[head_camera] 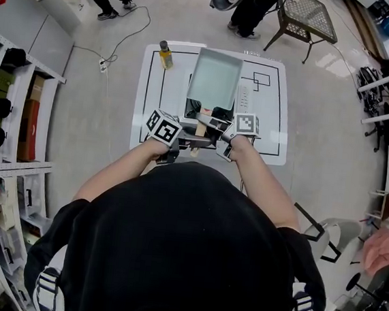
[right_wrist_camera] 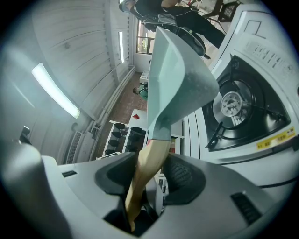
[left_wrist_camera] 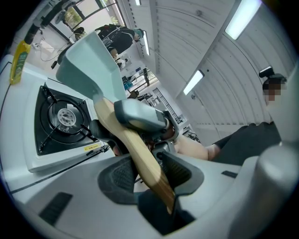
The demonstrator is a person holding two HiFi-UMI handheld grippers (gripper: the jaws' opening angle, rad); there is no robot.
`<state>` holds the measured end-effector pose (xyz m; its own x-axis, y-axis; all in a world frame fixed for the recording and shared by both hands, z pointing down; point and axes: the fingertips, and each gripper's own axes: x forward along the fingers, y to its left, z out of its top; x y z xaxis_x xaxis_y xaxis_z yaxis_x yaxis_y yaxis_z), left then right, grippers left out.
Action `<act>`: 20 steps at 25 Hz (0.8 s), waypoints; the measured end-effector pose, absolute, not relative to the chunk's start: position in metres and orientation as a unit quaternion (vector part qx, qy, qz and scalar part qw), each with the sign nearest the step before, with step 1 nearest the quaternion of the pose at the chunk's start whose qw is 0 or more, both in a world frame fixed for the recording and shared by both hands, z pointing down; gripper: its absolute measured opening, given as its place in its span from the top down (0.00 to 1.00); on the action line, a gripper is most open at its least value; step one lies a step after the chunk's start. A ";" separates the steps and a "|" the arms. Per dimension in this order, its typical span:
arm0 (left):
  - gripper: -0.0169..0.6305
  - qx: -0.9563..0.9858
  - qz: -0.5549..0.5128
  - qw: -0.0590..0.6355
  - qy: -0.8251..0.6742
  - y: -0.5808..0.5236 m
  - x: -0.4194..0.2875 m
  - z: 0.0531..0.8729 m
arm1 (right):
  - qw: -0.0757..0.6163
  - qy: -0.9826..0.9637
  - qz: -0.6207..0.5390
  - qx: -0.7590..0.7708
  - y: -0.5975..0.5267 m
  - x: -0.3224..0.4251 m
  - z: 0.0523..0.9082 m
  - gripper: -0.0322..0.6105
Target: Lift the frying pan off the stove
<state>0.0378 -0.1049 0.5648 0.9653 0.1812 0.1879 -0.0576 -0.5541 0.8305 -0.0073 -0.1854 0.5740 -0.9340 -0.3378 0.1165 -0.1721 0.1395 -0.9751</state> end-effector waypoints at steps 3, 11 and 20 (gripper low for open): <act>0.72 0.872 0.128 0.471 0.036 -0.104 0.039 0.564 | 0.059 0.761 -0.623 -0.170 -0.186 -0.006 0.573 0.66; 0.72 0.874 0.132 0.467 0.038 -0.100 0.036 0.562 | 0.060 0.756 -0.629 -0.170 -0.181 -0.009 0.571 0.66; 0.72 0.874 0.130 0.466 0.043 -0.098 0.042 0.560 | 0.059 0.758 -0.626 -0.173 -0.179 -0.003 0.569 0.66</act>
